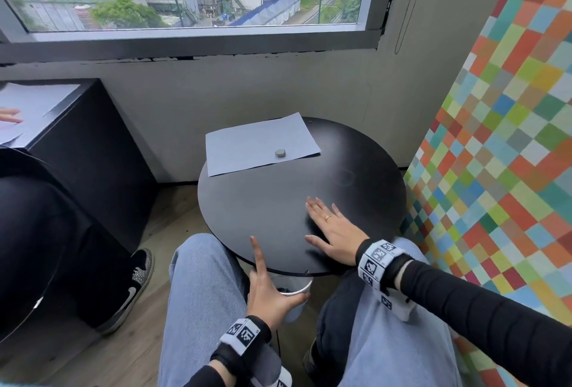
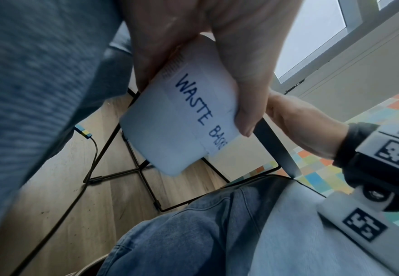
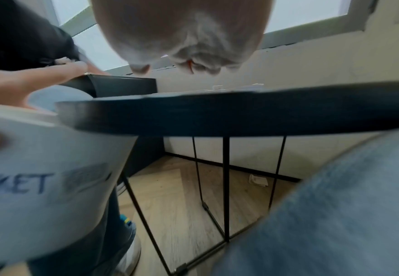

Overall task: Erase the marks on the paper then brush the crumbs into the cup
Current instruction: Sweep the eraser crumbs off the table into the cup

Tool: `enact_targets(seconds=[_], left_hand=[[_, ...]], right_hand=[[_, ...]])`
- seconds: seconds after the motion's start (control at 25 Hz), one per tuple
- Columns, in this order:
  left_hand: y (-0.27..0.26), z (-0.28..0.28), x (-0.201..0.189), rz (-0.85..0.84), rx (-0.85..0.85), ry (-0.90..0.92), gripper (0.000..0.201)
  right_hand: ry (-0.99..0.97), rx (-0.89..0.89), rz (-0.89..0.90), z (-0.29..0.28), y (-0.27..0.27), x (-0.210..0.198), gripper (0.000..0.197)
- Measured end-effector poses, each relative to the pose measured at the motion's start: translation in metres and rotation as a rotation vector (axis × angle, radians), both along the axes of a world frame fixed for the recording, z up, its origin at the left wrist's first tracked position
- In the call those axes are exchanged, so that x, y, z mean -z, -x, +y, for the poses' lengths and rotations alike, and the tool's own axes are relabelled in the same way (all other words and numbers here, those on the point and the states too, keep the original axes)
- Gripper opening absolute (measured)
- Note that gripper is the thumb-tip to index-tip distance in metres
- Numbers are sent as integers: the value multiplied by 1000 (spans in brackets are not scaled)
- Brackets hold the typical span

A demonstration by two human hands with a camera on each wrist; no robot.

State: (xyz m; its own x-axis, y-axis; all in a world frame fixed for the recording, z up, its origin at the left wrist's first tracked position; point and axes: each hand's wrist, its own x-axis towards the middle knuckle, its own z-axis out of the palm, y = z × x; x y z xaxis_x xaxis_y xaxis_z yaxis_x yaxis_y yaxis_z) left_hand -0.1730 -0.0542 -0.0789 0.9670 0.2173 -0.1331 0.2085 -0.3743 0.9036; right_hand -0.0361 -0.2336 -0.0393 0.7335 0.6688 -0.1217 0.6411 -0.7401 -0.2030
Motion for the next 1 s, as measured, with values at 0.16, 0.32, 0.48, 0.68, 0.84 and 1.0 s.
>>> enact_targets(seconds=[0.16,0.32,0.48,0.68,0.84,1.0], left_hand=[[-1,1,-2,5,27,9,157],[0,-2,-1,-7,40,22,157],[-2,0,4,-24,33,36,157],[-3,1,6,-37,34,27,157],[-1,-3,6,-32,23,23,157],[0,-2,2,-10,43,17,157]], right_hand=[[105,113,140,12,-24,-1,80],[169,96,147,18,-38,-1,88],[165,-158,124,22,-5,-1,98],[138,-432,272,-3,52,-12,68],[161,-230,205,-3,-16,-43,67],[278,74,201,20,-104,-57,75]])
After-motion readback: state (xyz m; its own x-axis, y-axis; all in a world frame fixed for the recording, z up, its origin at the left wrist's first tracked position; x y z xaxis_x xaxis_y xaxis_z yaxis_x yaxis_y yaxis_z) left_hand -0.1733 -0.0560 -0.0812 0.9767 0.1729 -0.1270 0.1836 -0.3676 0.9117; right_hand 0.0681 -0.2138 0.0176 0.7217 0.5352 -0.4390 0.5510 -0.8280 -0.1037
